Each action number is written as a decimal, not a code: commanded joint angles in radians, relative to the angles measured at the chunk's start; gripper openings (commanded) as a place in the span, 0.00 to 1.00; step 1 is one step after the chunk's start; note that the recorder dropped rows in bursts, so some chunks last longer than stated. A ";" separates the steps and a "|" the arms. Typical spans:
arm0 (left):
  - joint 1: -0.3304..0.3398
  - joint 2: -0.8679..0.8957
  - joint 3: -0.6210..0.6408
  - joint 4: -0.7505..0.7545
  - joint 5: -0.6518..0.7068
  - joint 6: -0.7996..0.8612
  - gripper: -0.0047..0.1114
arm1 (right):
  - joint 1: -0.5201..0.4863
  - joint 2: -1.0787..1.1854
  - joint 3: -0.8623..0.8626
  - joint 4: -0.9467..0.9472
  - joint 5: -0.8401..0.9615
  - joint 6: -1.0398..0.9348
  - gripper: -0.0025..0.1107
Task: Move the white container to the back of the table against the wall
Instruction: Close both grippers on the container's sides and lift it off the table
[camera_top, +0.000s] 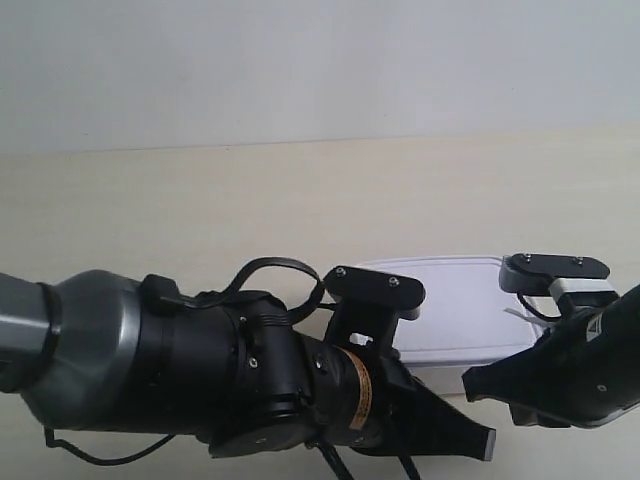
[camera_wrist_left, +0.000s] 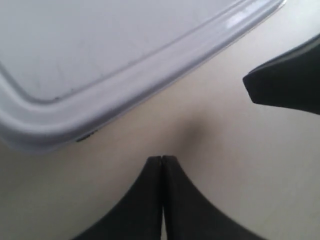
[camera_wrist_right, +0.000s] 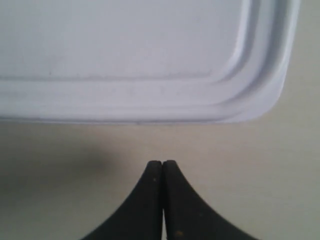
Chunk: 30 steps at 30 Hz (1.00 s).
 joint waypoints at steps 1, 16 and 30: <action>0.023 0.025 -0.017 -0.003 0.011 -0.005 0.04 | 0.004 0.004 0.003 0.001 -0.059 -0.006 0.02; 0.099 0.049 -0.017 0.004 -0.051 0.000 0.04 | 0.004 0.004 0.003 -0.003 -0.149 -0.002 0.02; 0.110 0.065 -0.065 0.013 -0.042 0.021 0.04 | 0.004 0.014 -0.055 -0.013 -0.152 -0.006 0.02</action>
